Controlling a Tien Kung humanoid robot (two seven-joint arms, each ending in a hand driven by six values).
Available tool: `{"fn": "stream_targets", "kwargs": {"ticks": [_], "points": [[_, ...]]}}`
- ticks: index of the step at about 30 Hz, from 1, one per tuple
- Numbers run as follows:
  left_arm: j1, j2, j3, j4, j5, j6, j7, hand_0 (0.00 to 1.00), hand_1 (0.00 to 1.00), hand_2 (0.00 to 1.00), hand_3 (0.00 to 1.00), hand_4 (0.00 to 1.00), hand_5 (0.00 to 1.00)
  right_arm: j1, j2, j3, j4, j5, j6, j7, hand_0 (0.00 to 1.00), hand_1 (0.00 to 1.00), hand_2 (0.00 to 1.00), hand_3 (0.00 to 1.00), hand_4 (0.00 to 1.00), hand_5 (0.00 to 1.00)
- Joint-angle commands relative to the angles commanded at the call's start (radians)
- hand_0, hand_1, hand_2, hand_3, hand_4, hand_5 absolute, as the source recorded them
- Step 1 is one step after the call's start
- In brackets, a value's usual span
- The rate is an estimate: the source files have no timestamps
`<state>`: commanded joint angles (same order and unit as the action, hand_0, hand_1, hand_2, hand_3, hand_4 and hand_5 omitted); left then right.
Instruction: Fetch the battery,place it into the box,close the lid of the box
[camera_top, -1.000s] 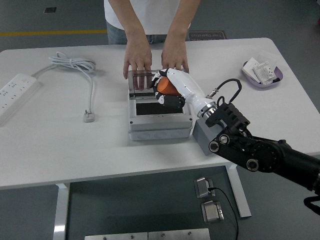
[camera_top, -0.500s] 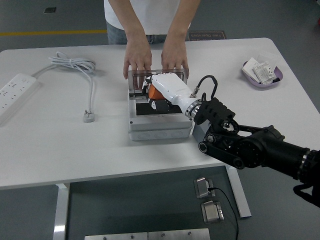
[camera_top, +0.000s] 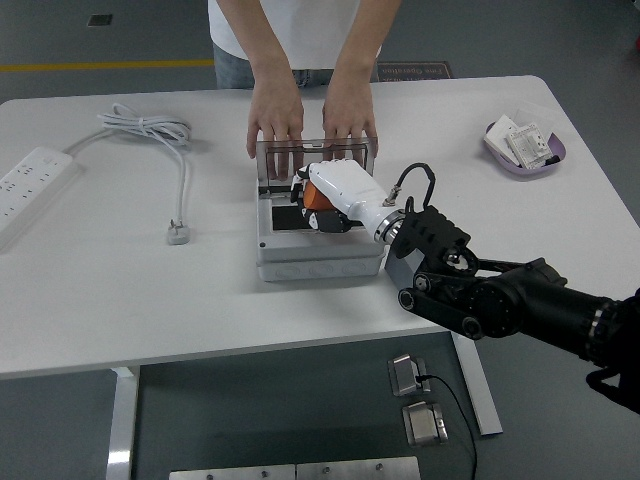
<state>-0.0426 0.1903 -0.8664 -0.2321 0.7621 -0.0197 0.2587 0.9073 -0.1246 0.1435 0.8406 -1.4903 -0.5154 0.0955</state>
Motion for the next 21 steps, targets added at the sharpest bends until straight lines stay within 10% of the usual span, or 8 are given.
{"fn": "stream_targets", "kwargs": {"ticks": [13, 14, 19, 21], "points": [[0.002, -0.004, -0.026, -0.004, 0.025, 0.001, 0.015, 0.616, 0.628, 0.596, 0.605, 0.621, 0.219, 0.003, 0.007, -0.014, -0.025, 0.049, 0.023, 0.030, 0.076, 0.172, 0.433, 0.369, 0.171, 0.002], [0.002, -0.004, -0.027, -0.004, 0.026, 0.001, 0.015, 0.616, 0.628, 0.597, 0.605, 0.622, 0.220, 0.003, 0.007, -0.014, -0.027, 0.051, 0.023, 0.034, 0.128, 0.218, 0.490, 0.556, 0.258, 0.002], [0.003, -0.005, -0.028, -0.004, 0.026, 0.002, 0.016, 0.616, 0.628, 0.597, 0.605, 0.622, 0.220, 0.003, 0.008, -0.011, -0.031, 0.060, 0.023, 0.048, 0.128, 0.218, 0.490, 0.556, 0.258, 0.002], [0.003, -0.006, -0.028, -0.004, 0.025, 0.002, 0.016, 0.616, 0.627, 0.596, 0.605, 0.621, 0.219, 0.003, 0.009, -0.010, -0.031, 0.062, 0.023, 0.050, 0.225, 0.371, 0.588, 0.695, 0.350, 0.182]]}}
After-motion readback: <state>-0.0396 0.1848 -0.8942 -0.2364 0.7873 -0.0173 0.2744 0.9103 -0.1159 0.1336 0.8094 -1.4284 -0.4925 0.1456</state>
